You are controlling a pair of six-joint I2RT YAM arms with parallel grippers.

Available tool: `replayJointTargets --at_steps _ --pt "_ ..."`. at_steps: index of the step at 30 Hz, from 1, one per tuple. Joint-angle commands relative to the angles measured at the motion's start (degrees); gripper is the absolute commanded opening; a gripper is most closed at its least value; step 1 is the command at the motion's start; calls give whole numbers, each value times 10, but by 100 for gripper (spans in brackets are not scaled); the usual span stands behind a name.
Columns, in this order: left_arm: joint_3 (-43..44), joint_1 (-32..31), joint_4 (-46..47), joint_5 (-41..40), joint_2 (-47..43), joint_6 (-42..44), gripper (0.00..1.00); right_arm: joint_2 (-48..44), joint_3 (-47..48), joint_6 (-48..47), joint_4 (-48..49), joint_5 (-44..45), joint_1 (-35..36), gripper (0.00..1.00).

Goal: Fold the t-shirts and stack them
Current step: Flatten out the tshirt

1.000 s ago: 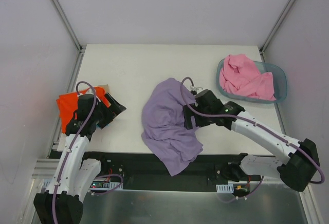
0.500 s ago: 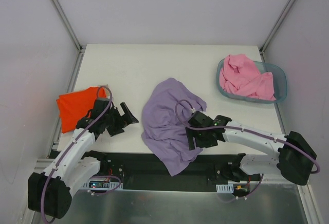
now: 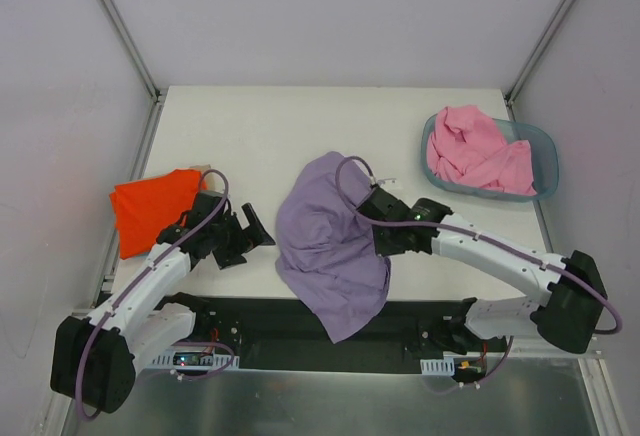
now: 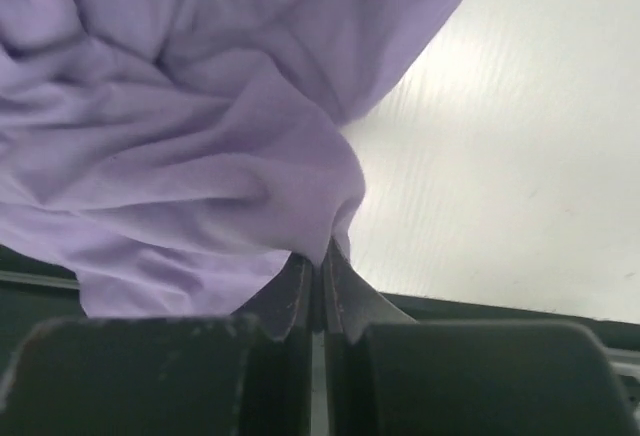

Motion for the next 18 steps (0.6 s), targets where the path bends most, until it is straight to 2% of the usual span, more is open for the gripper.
replayJointTargets --at_steps 1,7,14,18 --pt "18 -9 7 -7 10 -4 99 -17 77 -41 -67 99 -45 1" --pt "25 -15 13 -6 26 -4 99 -78 121 -63 -69 148 -160 1" --pt "49 -28 35 -4 63 -5 99 -130 100 -69 -108 149 -277 1" --pt "98 -30 57 -12 125 0 99 -153 71 -79 -95 139 -293 1"
